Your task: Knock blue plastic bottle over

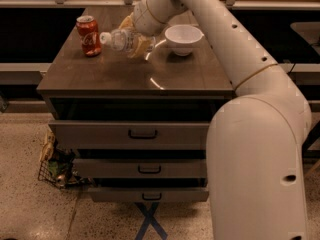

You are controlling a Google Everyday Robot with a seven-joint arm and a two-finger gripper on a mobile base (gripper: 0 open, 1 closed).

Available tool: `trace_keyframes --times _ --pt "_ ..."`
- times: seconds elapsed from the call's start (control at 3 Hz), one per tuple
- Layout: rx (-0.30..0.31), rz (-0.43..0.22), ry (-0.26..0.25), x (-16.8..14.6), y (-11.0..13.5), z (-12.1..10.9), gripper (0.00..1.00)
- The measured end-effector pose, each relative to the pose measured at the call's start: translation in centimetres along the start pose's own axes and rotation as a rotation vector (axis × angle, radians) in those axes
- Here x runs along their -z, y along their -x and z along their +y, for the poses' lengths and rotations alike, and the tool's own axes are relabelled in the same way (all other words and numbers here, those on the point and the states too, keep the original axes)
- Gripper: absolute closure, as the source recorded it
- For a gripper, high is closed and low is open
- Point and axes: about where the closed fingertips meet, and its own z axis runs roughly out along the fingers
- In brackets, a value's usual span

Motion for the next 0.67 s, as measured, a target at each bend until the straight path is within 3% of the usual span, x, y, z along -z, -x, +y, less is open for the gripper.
trace_keyframes --times 0.67 --pt "-0.015 0.087 0.156 -2.54 -0.34 0.73 0.29"
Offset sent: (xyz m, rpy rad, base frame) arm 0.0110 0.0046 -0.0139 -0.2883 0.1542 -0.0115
